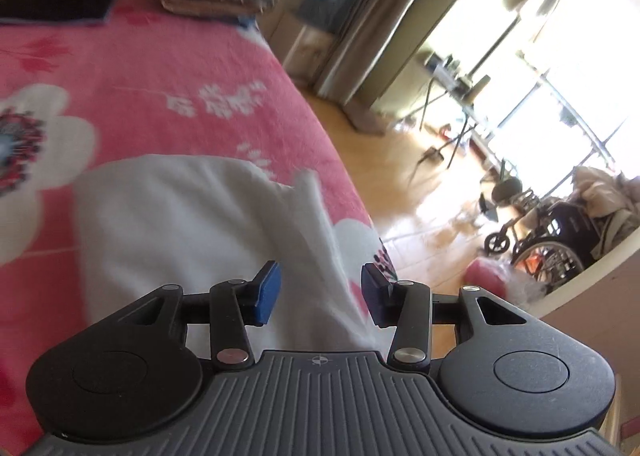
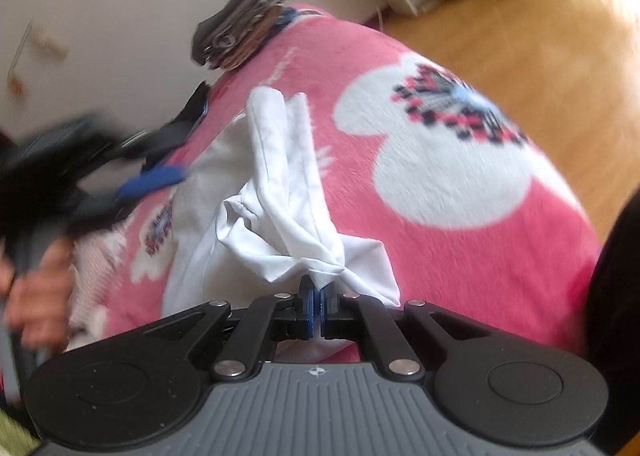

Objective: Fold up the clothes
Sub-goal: 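Lay the folded edge down on the shirt and open both grippers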

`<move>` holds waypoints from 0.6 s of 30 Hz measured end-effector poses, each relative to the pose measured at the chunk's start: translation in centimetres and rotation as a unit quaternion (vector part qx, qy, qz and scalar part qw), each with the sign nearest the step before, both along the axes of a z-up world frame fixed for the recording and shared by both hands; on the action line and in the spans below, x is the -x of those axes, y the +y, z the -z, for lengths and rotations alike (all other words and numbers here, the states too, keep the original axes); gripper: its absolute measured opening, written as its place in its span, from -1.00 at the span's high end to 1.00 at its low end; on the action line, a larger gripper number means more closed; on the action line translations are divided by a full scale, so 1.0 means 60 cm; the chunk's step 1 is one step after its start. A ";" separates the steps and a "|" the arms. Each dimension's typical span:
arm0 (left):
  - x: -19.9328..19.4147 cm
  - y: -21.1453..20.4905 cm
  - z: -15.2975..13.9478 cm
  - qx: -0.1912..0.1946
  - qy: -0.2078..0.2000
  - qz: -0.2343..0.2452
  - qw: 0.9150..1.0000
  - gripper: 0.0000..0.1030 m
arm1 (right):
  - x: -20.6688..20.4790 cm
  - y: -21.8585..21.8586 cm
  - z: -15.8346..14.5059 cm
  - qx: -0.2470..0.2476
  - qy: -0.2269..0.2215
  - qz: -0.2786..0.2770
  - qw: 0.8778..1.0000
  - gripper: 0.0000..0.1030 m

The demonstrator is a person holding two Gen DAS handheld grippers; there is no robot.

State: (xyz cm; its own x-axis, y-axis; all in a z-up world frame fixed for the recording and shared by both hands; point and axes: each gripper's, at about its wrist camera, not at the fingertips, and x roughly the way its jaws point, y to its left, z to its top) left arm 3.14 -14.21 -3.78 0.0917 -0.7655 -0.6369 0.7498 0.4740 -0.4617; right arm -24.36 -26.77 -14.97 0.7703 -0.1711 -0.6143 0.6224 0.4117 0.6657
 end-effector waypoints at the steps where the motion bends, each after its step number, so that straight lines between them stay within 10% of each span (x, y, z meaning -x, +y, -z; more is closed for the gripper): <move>1: 0.009 0.026 -0.003 -0.003 -0.016 -0.006 1.000 0.14 | 0.005 -0.006 0.006 -0.018 -0.011 0.004 1.000 0.95; 6: 0.086 0.125 0.018 -0.088 -0.131 0.005 0.987 0.14 | 0.018 -0.029 0.027 -0.083 -0.053 0.018 0.995 0.95; 10: 0.145 0.144 0.050 -0.137 -0.156 0.062 0.976 0.02 | 0.024 -0.041 0.038 -0.136 -0.093 0.030 0.986 0.95; 18: 0.177 0.138 0.098 -0.156 -0.206 0.014 0.966 0.02 | 0.018 -0.038 0.029 -0.168 -0.127 0.031 0.977 0.95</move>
